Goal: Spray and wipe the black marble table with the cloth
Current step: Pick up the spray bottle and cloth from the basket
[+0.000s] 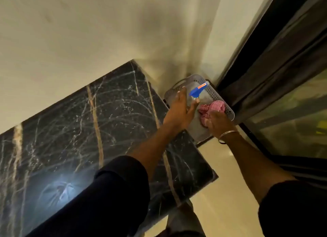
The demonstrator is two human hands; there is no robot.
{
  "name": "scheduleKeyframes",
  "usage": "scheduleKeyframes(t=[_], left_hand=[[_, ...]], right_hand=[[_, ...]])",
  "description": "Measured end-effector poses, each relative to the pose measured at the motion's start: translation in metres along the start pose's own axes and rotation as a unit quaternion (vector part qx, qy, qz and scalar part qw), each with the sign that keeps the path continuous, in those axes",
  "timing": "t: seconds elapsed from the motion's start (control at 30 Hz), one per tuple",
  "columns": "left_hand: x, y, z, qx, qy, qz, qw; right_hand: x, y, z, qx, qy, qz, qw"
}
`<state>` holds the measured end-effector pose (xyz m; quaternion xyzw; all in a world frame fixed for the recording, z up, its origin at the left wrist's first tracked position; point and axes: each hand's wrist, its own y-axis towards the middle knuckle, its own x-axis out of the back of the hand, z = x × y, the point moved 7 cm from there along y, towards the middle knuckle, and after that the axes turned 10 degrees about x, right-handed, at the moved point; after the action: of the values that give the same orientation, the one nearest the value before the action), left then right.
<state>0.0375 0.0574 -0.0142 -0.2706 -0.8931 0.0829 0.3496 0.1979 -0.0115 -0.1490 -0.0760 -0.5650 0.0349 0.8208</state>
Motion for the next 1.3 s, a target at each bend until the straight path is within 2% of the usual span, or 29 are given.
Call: scheduleKeyframes(t=[0.1, 0.13, 0.23, 0.3, 0.4, 0.53, 0.63, 0.7, 0.83, 0.97, 1.0, 1.1, 1.17, 1.23, 1.3], left_hand=[[-0.029, 0.03, -0.003, 0.066, -0.064, -0.013, 0.996], [-0.037, 0.036, -0.002, 0.085, -0.075, -0.019, 0.993], [-0.056, 0.056, 0.012, 0.141, -0.111, -0.047, 0.983], [-0.064, 0.069, 0.025, 0.17, -0.16, -0.072, 0.97], [-0.074, 0.082, 0.039, 0.191, -0.187, -0.058, 0.962], [-0.082, 0.1, 0.052, 0.2, -0.199, -0.035, 0.959], [-0.083, 0.109, 0.05, 0.194, -0.18, -0.014, 0.964], [-0.08, 0.115, 0.046, 0.178, -0.183, -0.003, 0.967], [-0.07, 0.118, 0.038, 0.15, -0.197, -0.011, 0.969], [-0.046, 0.107, 0.017, 0.101, -0.226, -0.015, 0.969], [-0.035, 0.102, 0.01, 0.083, -0.241, -0.023, 0.967], [0.004, 0.083, -0.014, 0.018, -0.265, -0.059, 0.962], [0.035, 0.063, -0.03, -0.025, -0.275, -0.071, 0.959], [0.066, 0.042, -0.042, -0.051, -0.276, -0.083, 0.956], [0.101, 0.014, -0.043, -0.071, -0.268, -0.108, 0.955]], right_hand=[[-0.024, 0.018, -0.058, -0.14, 0.125, -0.024, 0.982], [-0.034, 0.02, -0.072, -0.196, 0.148, -0.003, 0.969], [-0.059, 0.034, -0.103, -0.275, 0.159, 0.014, 0.948], [-0.073, 0.042, -0.116, -0.296, 0.151, 0.014, 0.943], [-0.081, 0.05, -0.125, -0.324, 0.114, -0.022, 0.939], [-0.077, 0.054, -0.13, -0.402, 0.121, -0.029, 0.907], [-0.075, 0.061, -0.123, -0.349, 0.118, -0.001, 0.93], [-0.081, 0.058, -0.12, -0.333, 0.182, -0.002, 0.925], [-0.073, 0.048, -0.113, -0.329, 0.377, -0.101, 0.86], [-0.027, 0.045, -0.089, -0.308, 0.468, -0.154, 0.814], [-0.012, 0.043, -0.082, -0.307, 0.505, -0.179, 0.787], [0.028, 0.039, -0.057, -0.302, 0.621, -0.267, 0.672], [0.058, 0.041, -0.029, -0.272, 0.676, -0.301, 0.616], [0.088, 0.046, 0.005, -0.22, 0.715, -0.306, 0.59], [0.111, 0.045, 0.045, -0.18, 0.737, -0.299, 0.579]])
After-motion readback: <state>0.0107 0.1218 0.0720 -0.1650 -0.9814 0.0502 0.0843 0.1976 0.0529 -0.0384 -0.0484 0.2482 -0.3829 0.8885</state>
